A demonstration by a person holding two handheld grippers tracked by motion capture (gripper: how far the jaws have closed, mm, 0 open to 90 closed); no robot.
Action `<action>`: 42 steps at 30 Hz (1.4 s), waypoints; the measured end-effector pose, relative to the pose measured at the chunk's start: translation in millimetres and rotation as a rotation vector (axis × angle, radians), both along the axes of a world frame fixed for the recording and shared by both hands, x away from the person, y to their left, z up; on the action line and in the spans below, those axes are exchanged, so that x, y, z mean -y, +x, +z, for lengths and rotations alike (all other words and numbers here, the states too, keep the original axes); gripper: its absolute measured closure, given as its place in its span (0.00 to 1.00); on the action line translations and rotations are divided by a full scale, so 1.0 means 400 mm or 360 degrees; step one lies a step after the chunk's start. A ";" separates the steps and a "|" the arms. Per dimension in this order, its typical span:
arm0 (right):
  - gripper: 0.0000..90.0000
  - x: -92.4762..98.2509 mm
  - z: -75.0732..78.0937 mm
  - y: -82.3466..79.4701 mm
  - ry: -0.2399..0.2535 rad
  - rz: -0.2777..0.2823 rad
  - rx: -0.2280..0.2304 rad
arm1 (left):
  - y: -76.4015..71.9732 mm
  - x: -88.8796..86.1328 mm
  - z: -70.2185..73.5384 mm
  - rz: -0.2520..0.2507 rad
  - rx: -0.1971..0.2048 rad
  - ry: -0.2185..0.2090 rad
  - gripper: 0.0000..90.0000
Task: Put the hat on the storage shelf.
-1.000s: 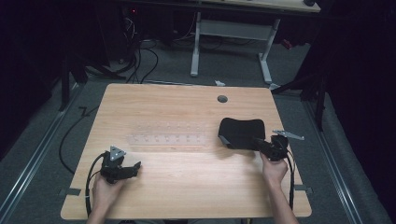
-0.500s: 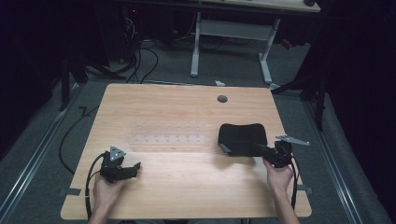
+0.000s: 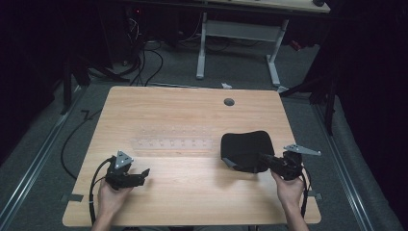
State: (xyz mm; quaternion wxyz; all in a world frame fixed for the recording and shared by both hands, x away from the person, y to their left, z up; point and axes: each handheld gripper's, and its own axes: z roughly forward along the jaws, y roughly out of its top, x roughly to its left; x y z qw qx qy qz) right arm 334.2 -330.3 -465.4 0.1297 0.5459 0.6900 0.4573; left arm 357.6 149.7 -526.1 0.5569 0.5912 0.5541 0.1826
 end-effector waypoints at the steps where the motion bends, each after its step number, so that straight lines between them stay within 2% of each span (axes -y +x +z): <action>1: 0.94 -0.002 0.001 -0.003 0.0003 0.0011 0.0001 | 0.000 0.000 0.000 0.0000 0.0000 0.0000 0.19; 7: 0.94 -0.015 0.008 -0.015 0.0001 0.0048 0.0001 | -0.016 0.024 0.016 -0.0076 0.0008 -0.0014 0.19; 12: 0.94 -0.035 0.017 -0.024 0.0001 0.0096 0.0000 | -0.027 0.052 0.034 -0.0145 0.0042 -0.0009 0.20; 20: 0.94 -0.054 0.028 -0.028 -0.0008 0.0159 0.0001 | -0.034 0.081 0.055 -0.0194 0.0068 -0.0046 0.20; 31: 0.94 -0.078 0.034 -0.028 -0.0009 0.0225 -0.0001 | -0.050 0.121 0.070 -0.0269 0.0101 -0.0026 0.20; 37: 0.94 -0.098 0.035 -0.030 -0.0004 0.0274 -0.0001 | -0.065 0.156 0.079 -0.0341 0.0124 -0.0019 0.21; 42: 0.94 -0.109 0.036 -0.030 -0.0008 0.0304 0.0002 | -0.073 0.176 0.088 -0.0382 0.0131 -0.0036 0.21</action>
